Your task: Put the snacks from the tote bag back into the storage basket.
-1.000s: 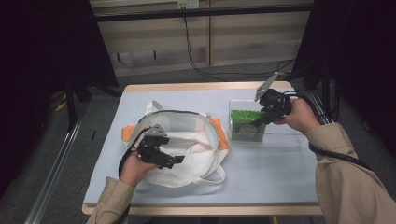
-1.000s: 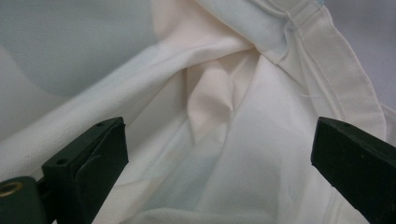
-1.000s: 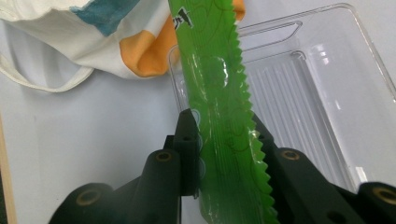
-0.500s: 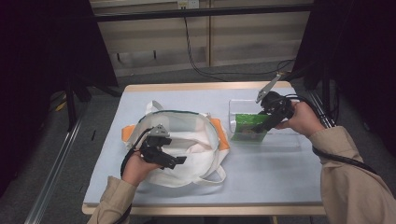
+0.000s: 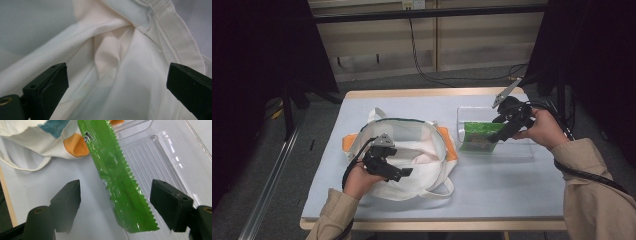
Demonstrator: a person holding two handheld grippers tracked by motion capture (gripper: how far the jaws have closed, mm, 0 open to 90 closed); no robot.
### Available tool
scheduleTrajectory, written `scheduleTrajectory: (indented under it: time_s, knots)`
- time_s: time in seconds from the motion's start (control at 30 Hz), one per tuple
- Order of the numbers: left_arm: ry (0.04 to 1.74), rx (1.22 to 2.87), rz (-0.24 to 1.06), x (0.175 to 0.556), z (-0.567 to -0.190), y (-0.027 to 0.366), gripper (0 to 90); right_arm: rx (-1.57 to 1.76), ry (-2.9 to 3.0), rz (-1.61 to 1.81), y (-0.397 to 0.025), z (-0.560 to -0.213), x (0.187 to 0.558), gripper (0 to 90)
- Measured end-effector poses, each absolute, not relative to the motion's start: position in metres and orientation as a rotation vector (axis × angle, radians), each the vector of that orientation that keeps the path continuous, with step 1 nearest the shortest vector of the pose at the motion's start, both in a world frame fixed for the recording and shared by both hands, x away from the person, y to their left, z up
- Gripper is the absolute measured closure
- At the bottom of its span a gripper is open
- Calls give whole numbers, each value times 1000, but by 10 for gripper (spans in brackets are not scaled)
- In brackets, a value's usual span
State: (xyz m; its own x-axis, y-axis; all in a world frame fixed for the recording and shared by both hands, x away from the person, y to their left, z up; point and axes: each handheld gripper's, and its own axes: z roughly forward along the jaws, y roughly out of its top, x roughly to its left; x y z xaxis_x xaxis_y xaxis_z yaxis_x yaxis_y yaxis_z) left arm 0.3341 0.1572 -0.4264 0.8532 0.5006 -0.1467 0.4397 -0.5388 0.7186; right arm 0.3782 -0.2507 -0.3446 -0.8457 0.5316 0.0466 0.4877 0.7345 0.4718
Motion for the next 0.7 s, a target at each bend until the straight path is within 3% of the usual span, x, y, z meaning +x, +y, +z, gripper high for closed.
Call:
scheduleTrajectory:
  time_s: [0.7]
  knots:
    - [684,2216,86,334,-429,157,40,889,2794,746,-273,-341,360,197]
